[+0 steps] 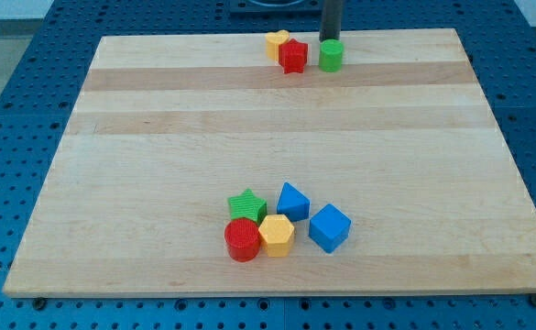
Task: Slide the yellow heart to the left of the red star
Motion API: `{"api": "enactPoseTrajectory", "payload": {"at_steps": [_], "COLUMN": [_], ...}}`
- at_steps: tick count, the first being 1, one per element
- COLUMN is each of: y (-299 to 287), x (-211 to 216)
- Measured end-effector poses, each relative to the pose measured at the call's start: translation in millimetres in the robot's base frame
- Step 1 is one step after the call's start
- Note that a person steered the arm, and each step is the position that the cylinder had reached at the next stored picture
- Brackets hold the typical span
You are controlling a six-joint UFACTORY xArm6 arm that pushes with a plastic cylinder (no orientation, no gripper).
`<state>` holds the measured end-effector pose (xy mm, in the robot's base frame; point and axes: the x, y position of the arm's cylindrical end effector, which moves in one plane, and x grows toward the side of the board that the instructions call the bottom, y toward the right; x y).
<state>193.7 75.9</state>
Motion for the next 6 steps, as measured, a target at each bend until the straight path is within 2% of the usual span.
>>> {"api": "enactPoseTrajectory", "payload": {"at_steps": [1, 2, 3, 4, 6], "y": [-12, -14, -20, -20, -38], "x": [-1, 24, 29, -1, 2]}}
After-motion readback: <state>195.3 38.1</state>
